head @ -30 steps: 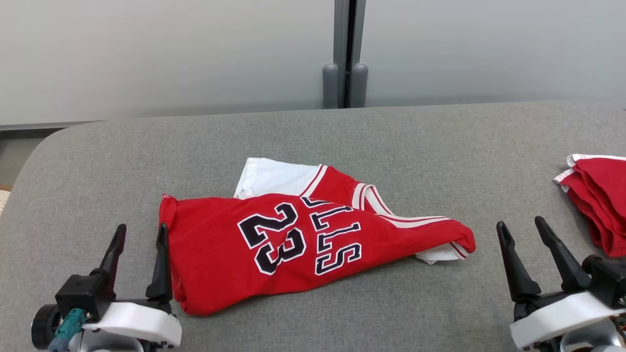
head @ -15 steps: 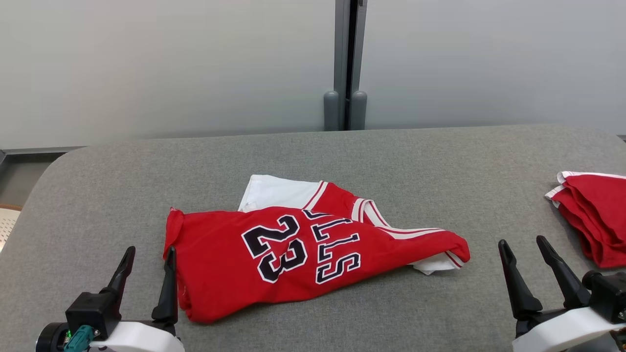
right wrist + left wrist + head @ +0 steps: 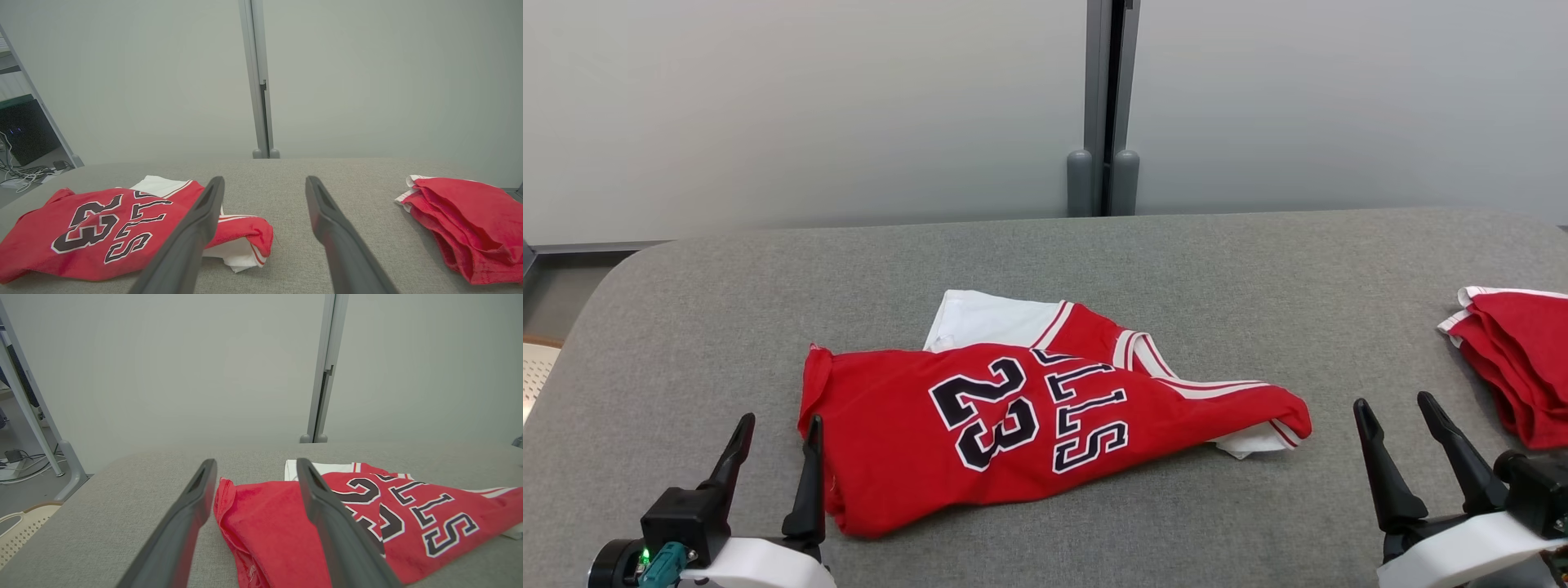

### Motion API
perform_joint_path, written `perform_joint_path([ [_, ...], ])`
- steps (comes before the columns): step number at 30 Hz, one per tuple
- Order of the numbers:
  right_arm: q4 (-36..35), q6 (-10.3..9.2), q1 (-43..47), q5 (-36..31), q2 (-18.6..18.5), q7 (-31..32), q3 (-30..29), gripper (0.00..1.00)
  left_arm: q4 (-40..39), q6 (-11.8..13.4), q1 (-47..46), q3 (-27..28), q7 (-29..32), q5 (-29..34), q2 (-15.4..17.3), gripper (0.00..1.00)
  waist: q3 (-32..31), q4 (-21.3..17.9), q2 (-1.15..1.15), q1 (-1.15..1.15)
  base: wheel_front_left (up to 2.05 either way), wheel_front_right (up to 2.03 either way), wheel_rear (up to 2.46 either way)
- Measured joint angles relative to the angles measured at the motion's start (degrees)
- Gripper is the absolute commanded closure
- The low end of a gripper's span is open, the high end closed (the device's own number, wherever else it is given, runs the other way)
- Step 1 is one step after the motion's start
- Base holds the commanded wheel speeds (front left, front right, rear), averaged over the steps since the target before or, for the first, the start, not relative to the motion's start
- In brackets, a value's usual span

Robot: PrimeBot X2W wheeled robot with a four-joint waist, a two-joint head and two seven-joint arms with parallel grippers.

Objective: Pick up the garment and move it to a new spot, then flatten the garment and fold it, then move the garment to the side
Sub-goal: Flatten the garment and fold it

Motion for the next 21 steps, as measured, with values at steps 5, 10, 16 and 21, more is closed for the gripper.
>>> perform_joint_path([
  [5, -0.1, 0.0, 0.0, 0.0, -0.1, 0.2, -0.1, 0.0, 0.3, 0.1, 0.0, -0.6, 0.5, 0.0, -0.2, 0.0, 0.2, 0.2, 0.0, 0.0, 0.0, 0.0, 0.0],
  [10, -0.6, 0.0, -0.3, 0.1, -0.3, 0.5, 0.1, 0.0, 3.2, -1.4, -0.3, -2.9, 2.0, -0.8, -1.8, 0.0, 1.4, 0.5, 0.0, 0.0, 0.0, 0.0, 0.0],
  [16, -1.3, 0.0, -2.1, 0.8, -0.8, 0.7, 1.1, 0.0, 11.6, -4.9, -2.9, -4.6, 2.7, -3.6, -5.0, 0.0, 5.0, 0.4, 0.0, 0.0, 0.0, 0.0, 0.0],
  [21, -0.9, 0.0, -2.8, 1.7, -1.2, 0.6, 1.3, 0.0, 18.3, -7.7, -5.5, -4.4, 1.1, -6.0, -7.0, 0.29, 7.8, 0.0, 0.0, 0.0, 0.0, 0.0, 0.0],
])
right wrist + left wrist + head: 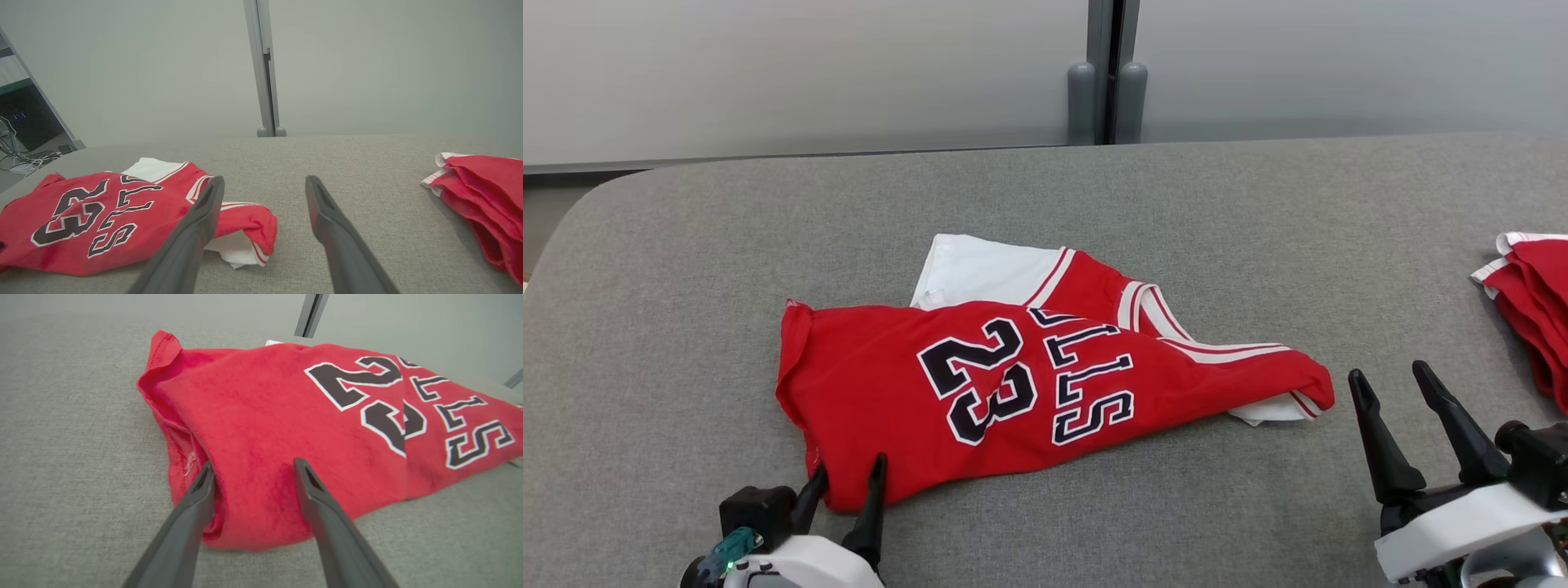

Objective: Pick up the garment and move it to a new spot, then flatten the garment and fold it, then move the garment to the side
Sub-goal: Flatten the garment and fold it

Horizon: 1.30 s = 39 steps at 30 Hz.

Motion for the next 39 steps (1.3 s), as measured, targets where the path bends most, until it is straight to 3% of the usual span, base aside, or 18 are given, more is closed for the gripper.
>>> perform_joint_path([
  [2, 0.2, 0.0, -0.4, 0.4, -0.2, -0.3, 0.0, 0.0, 1.3, -1.3, -1.1, 0.1, -1.1, -0.2, -0.4, 1.0, 0.7, 0.0, 0.0, 0.0, 0.0, 0.0, 0.0],
  [5, 0.3, 0.0, -0.8, 0.7, -0.4, -0.4, -0.4, 0.0, 1.3, -2.2, -2.5, 0.1, -2.8, 0.3, -0.4, 1.0, 1.2, 0.2, 0.0, 0.0, 0.0, 0.0, 0.0],
  [10, 0.3, 0.0, -0.8, 0.8, -0.5, -0.6, -1.4, 0.0, -5.4, -1.5, -2.9, -0.1, -3.8, 3.1, 0.7, 1.0, 1.0, 0.9, 0.0, 0.0, 0.0, 0.0, 0.0],
  [15, 0.2, 0.0, -1.0, 0.5, -0.4, -1.0, -2.0, 0.0, -14.4, 0.9, -0.5, -0.7, -1.9, 5.6, 3.9, 1.0, -0.3, 1.6, 0.0, 0.0, 0.0, 0.0, 0.0],
  [23, 0.1, 0.0, -0.7, 0.4, 0.4, -1.2, -2.4, 0.0, -25.9, 4.5, 2.0, -0.4, 3.3, 6.2, 6.0, 1.0, -1.9, 2.5, 0.0, 0.0, 0.0, 0.0, 0.0],
  [32, -1.0, 0.0, -0.8, 0.3, 0.5, -1.1, -2.7, 0.0, -27.3, 5.9, 2.2, 0.7, 4.5, 5.9, 6.9, 1.0, -0.3, 1.0, 0.0, 0.0, 0.0, 0.0, 0.0],
  [39, -2.5, 0.0, -2.6, -0.1, 0.0, -0.7, -3.1, 0.0, -23.8, 6.2, -2.3, 2.2, 3.1, 5.1, 5.6, 1.0, 3.8, 0.0, 0.0, 0.0, 0.0, 0.0, 0.0],
])
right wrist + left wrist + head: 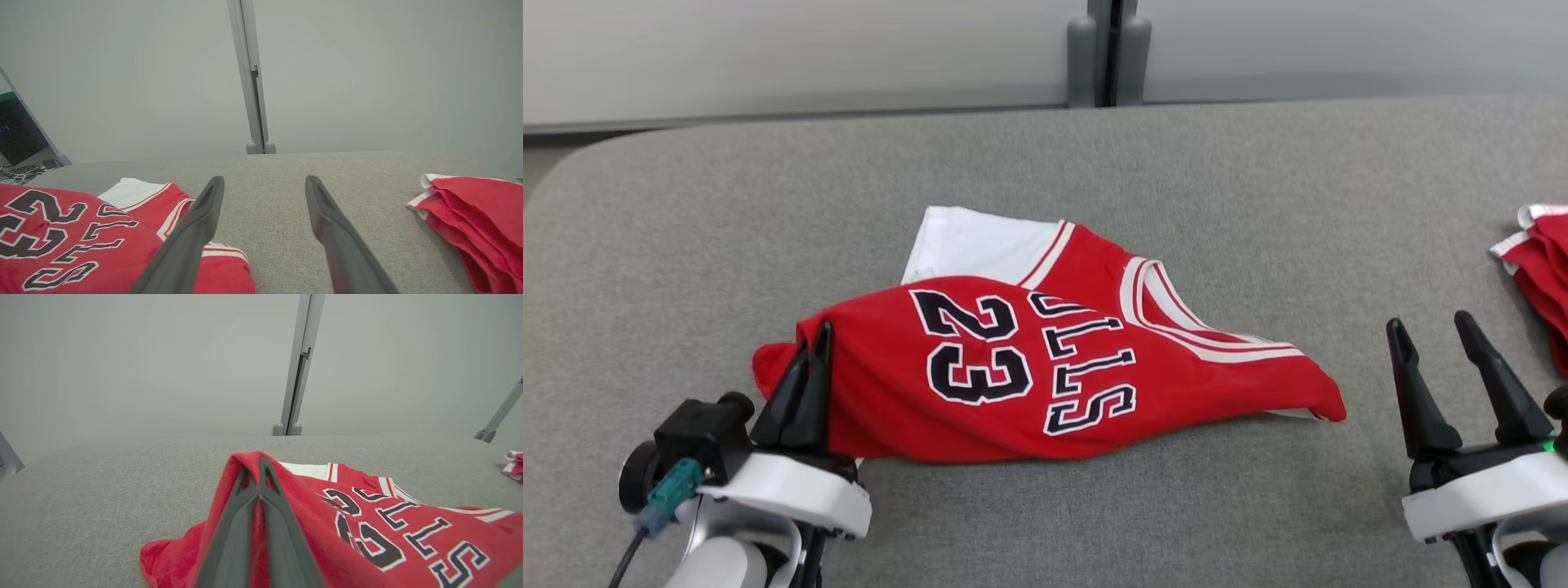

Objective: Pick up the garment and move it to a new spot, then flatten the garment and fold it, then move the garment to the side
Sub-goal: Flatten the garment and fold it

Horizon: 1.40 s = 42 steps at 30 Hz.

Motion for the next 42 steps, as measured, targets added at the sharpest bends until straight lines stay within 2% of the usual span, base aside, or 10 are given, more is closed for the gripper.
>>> perform_joint_path([
  [13, -0.1, 0.0, -6.0, 1.4, -1.3, -1.7, 0.1, 0.0, 15.1, -1.9, -15.0, 5.0, -4.8, -2.5, -1.9, 1.0, 10.8, -3.4, 0.0, 0.0, 0.0, 0.0, 0.0],
  [22, 2.7, 0.0, -8.3, 2.3, -1.0, -4.1, 1.0, 0.0, 25.8, -3.7, -21.9, 7.6, -6.9, -3.2, -2.3, 1.0, 14.5, -6.2, 0.0, 0.0, 0.0, 0.0, 0.0],
  [23, 3.1, 0.0, -8.5, 2.3, -1.0, -4.3, 1.0, 0.0, 26.6, -3.7, -22.0, 7.7, -6.9, -3.2, -2.6, 0.56, 14.6, -6.3, 0.0, 0.0, 0.0, 0.0, 0.0],
  [24, 3.3, 0.0, -8.6, 2.5, -1.0, -4.4, 1.0, 0.0, 27.3, -3.3, -22.0, 7.6, -7.1, -2.8, -2.9, 0.0, 14.5, -6.3, 0.0, 0.0, 0.0, 0.0, 0.0],
  [29, 4.5, 0.0, -8.7, 2.6, -0.9, -5.2, 1.1, 0.0, 26.7, -3.2, -21.0, 8.7, -7.6, -0.2, -3.5, 0.0, 13.1, -5.8, 0.0, 0.0, 0.0, 0.0, 0.0],
  [35, 5.2, 0.0, -7.5, 2.5, -1.1, -5.1, 1.5, 0.0, 18.3, -2.7, -12.7, 12.4, -7.7, 4.6, -5.7, 0.0, 9.6, -4.6, 0.0, 0.0, 0.0, 0.0, 0.0],
  [42, 5.2, 0.0, -4.5, 2.0, -1.4, -3.5, 1.8, 0.0, 8.6, -2.7, -2.0, 13.1, -7.8, 8.8, -8.2, 0.0, 4.0, -2.9, 0.0, 0.0, 0.0, 0.0, 0.0],
])
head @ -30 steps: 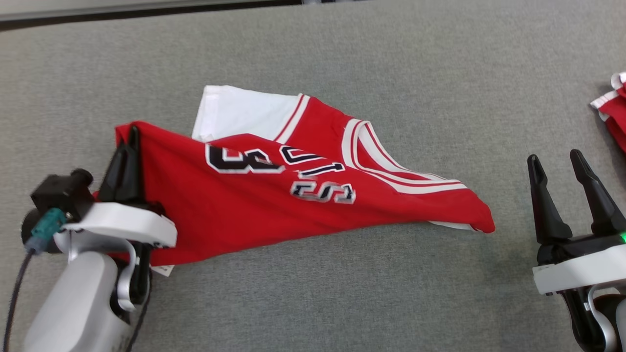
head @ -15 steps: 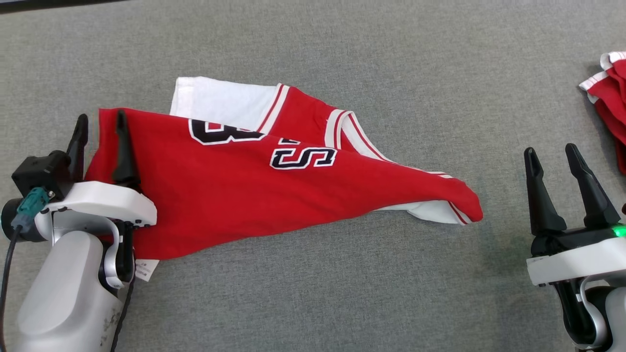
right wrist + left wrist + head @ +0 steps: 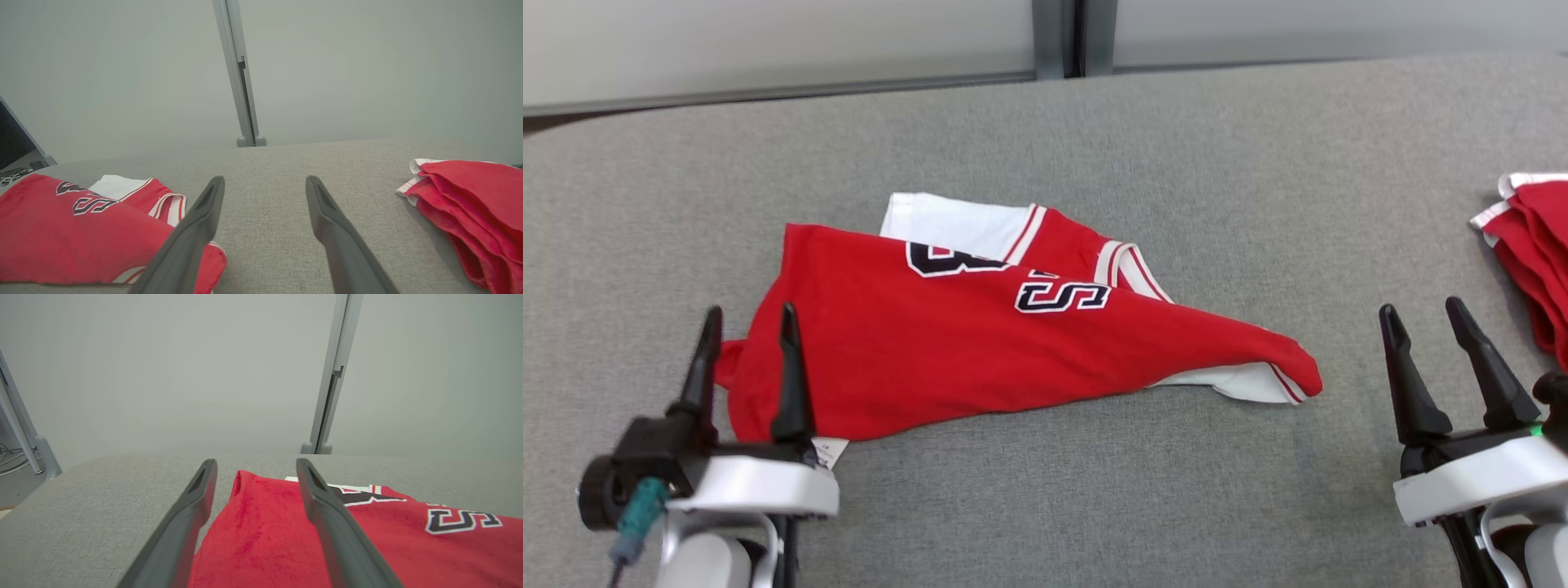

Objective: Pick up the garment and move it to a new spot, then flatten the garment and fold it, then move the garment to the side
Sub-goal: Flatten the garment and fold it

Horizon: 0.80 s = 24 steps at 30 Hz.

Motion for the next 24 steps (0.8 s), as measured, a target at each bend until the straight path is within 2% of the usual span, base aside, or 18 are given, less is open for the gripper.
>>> perform_joint_path([
  [13, -1.6, 0.0, 5.4, -0.5, 0.6, 3.5, 0.8, 0.0, -5.9, 1.1, 9.8, -3.8, 1.9, 2.4, -0.4, 0.0, -8.4, 1.9, 0.0, 0.0, 0.0, 0.0, 0.0],
  [24, -2.3, 0.0, 6.2, -0.6, 0.8, 4.4, 0.8, 0.0, -7.5, 1.9, 10.8, -4.1, 3.5, 2.4, 0.4, 0.0, -9.8, 2.3, 0.0, 0.0, 0.0, 0.0, 0.0],
])
